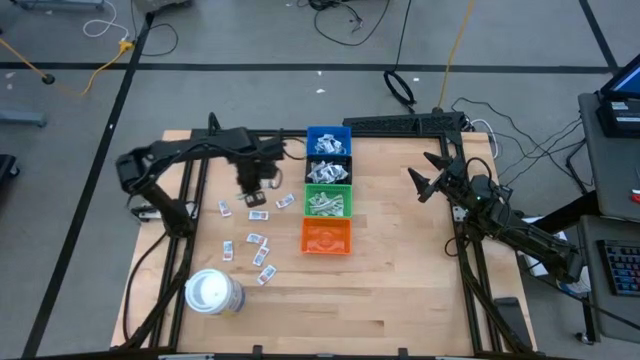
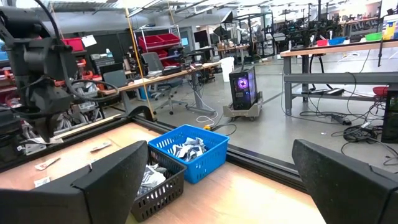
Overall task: Pick & Place First Aid Supplies
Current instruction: Put the green bandage into the green bin, then put the orange ointment pack into the orange bin
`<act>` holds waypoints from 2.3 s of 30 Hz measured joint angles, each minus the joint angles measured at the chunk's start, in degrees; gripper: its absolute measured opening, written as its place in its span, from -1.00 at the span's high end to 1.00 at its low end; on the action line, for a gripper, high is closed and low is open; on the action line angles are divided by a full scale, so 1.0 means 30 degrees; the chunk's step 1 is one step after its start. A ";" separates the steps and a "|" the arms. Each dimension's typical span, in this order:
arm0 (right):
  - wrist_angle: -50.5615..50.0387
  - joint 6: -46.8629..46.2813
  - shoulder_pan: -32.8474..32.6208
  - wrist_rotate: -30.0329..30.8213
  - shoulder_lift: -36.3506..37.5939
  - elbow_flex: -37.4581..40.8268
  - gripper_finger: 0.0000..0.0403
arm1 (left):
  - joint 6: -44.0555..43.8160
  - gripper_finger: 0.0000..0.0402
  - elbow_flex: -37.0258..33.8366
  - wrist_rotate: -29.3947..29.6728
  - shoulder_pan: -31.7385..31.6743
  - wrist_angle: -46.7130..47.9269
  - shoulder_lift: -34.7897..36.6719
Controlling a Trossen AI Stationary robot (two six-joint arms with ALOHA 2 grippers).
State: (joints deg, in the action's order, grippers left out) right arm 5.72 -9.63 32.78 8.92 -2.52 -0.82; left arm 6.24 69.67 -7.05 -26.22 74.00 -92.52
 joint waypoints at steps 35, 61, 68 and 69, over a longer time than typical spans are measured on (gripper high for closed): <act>0.0000 0.0000 -0.0002 0.0002 0.0000 -0.0003 -0.95 | 0.0746 1.00 1.7551 -0.0050 0.4521 0.0289 -1.2327; 0.0000 0.0000 0.0006 0.0002 -0.0007 -0.0005 -0.95 | 0.0447 0.03 1.7514 0.1626 0.4862 -0.0694 -1.3414; 0.0000 0.0000 0.0002 0.0002 -0.0007 -0.0002 -0.95 | -0.3407 -0.47 1.7514 0.1713 0.4257 -0.0553 -1.2633; 0.0000 0.0000 -0.0001 0.0002 -0.0007 -0.0005 -0.95 | -0.4264 -0.51 1.7515 0.1717 0.4193 -0.0532 -1.2594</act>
State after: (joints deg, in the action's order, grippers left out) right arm 5.72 -9.63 32.78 8.93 -2.55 -0.84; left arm -6.55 122.21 -1.90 -13.64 72.40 -130.30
